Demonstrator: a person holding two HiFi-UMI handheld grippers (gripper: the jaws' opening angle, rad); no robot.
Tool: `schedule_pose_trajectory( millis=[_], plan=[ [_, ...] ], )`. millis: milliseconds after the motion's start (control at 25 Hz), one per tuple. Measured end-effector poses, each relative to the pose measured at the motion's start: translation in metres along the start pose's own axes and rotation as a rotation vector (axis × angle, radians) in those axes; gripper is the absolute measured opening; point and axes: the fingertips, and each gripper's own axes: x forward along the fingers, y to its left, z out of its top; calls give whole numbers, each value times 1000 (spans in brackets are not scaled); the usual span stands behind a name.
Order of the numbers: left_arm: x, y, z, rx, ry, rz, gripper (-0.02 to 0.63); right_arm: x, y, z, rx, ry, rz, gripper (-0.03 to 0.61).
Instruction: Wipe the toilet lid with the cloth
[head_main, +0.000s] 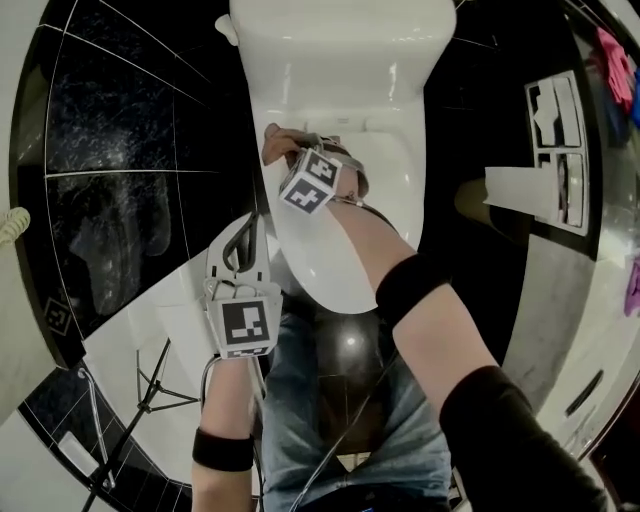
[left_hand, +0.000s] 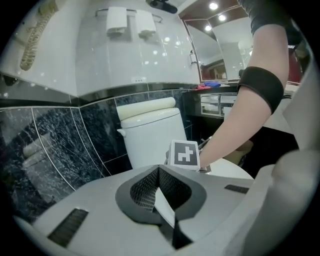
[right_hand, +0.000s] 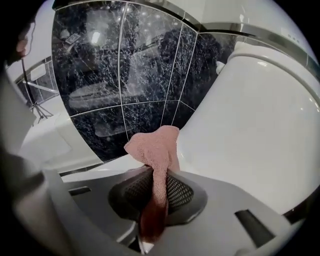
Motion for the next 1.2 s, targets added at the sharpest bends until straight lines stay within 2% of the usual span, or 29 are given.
schedule_pose_trajectory(
  millis=[120,200,280,360,440,600,760,800,880,960,1080,1200],
  plan=[
    [2,-10,0,-5,10,-10,7,-13,-12,-24,-39,16,-11,80],
    [3,-17,4,-16,9,-15,7,-26,-31,-55,4,35,-34,80],
    [6,-25,9,-12,4,-26,7,-41,-54,-91,72,56,-63,81],
    [9,-34,14,25,-2,-51,7,-56,-74,-126,131,79,-90,81],
    [12,-43,19,14,2,-51,6,-68,-92,-154,184,96,-119,81],
    [17,-57,31,-3,-1,-51,6,-91,-125,-183,330,91,-192,81],
    [18,-62,35,-7,-4,-50,6,-101,-138,-225,575,148,-226,78],
    [19,-62,36,-11,-6,-47,6,-102,-138,-227,598,148,-225,78],
    [19,-59,37,-15,-9,-39,6,-105,-134,-211,554,111,-223,78],
    [17,-55,39,-21,-11,-30,6,-106,-115,-168,450,33,-199,78],
    [13,-46,41,-27,-11,-14,6,-92,-54,-82,258,-79,-79,80],
    [8,-33,40,-30,-11,3,6,-60,15,-18,126,-102,54,80]
  ],
)
